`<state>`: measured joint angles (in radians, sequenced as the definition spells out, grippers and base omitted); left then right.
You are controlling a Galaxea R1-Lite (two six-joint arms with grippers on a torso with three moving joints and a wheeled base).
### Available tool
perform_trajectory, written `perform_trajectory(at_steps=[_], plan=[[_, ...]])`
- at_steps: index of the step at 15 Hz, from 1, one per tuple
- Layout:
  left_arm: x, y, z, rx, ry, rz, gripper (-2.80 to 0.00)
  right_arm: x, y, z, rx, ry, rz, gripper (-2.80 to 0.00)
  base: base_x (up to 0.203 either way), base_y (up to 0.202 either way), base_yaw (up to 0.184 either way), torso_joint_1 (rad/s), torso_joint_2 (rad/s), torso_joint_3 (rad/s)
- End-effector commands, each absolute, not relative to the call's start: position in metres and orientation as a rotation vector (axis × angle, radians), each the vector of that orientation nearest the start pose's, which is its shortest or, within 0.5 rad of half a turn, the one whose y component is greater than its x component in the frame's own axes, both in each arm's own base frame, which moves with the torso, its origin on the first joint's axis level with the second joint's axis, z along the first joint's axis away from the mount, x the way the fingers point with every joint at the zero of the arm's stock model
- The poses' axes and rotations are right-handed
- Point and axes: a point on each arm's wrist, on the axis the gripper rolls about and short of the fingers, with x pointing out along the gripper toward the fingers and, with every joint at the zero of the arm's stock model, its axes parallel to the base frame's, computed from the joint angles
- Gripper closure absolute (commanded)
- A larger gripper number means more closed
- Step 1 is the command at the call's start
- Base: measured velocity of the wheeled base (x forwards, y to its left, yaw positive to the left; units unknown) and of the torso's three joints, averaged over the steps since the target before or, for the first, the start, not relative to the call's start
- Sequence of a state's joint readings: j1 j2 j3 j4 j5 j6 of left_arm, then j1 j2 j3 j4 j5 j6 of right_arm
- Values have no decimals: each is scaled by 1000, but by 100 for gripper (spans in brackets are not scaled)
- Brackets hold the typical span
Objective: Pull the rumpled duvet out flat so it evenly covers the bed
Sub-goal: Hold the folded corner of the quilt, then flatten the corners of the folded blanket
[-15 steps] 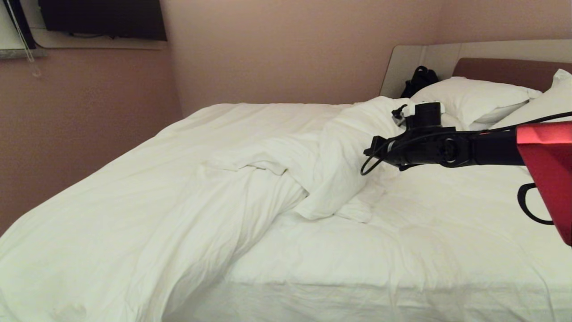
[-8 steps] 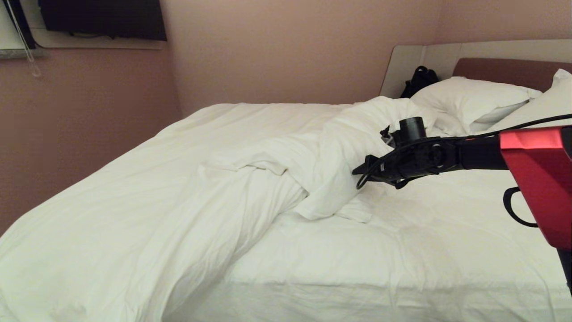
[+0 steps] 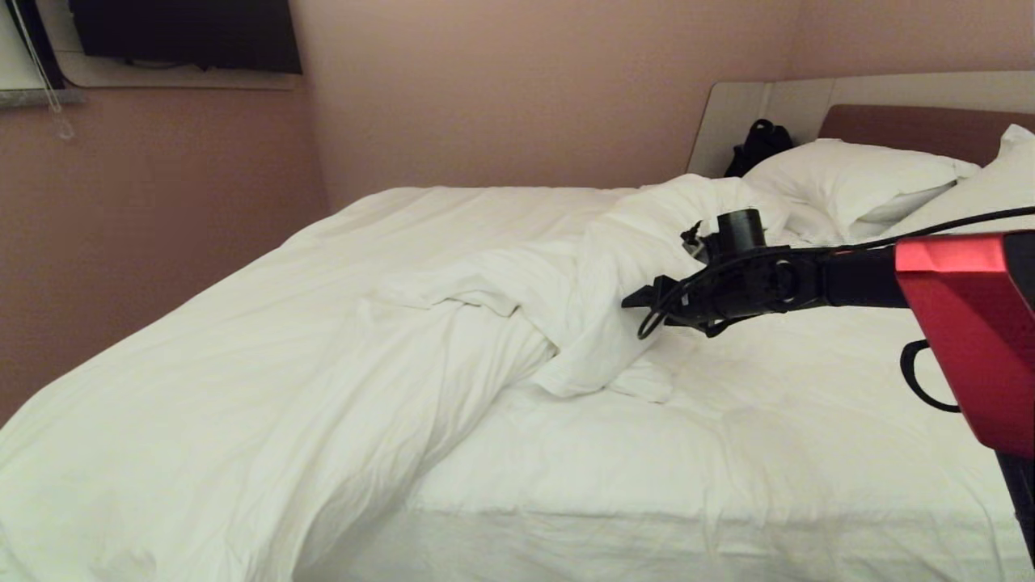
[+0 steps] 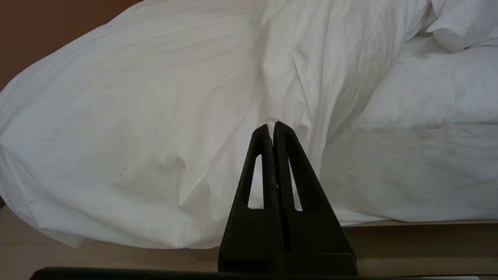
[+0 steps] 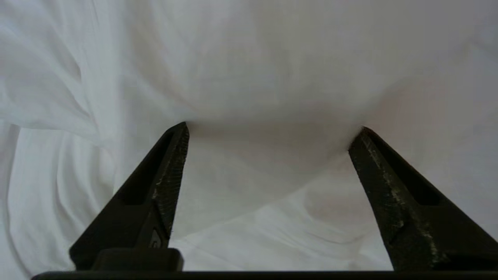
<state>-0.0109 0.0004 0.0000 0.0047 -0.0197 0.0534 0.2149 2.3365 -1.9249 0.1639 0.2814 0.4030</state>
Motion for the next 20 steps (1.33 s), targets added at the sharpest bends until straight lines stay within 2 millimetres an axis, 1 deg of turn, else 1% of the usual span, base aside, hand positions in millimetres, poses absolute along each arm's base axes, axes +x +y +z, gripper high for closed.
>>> perform_trajectory(at_steps=[1, 3, 5, 6, 8, 9, 11, 16, 18, 20], plan=[[-23, 0, 75, 54, 4, -31, 0, 478, 112, 152, 414, 651, 404, -280, 0, 0, 0, 0, 0, 0], [-23, 0, 75, 54, 4, -31, 0, 489, 114, 128, 409, 653, 406, -280, 0, 0, 0, 0, 0, 0], [-23, 0, 75, 54, 4, -31, 0, 495, 115, 113, 402, 650, 407, -280, 0, 0, 0, 0, 0, 0], [-23, 0, 75, 54, 4, -31, 0, 497, 116, 108, 395, 652, 406, -280, 0, 0, 0, 0, 0, 0], [-23, 0, 75, 54, 4, -31, 0, 498, 117, 106, 375, 640, 412, -280, 0, 0, 0, 0, 0, 0], [-23, 0, 75, 54, 4, -31, 0, 498, 117, 107, 373, 632, 413, 0, 0, 0, 0, 0, 0, 0], [-23, 0, 75, 54, 4, -31, 0, 497, 119, 113, 372, 613, 421, 0, 0, 0, 0, 0, 0, 0], [-23, 0, 75, 54, 4, -31, 0, 492, 118, 140, 379, 537, 435, 0, 0, 0, 0, 0, 0, 0], [-23, 0, 75, 54, 4, -31, 0, 488, 114, 158, 382, 503, 437, 0, 0, 0, 0, 0, 0, 0], [-23, 0, 75, 54, 4, -31, 0, 479, 110, 184, 395, 463, 439, 0, 0, 0, 0, 0, 0, 0]])
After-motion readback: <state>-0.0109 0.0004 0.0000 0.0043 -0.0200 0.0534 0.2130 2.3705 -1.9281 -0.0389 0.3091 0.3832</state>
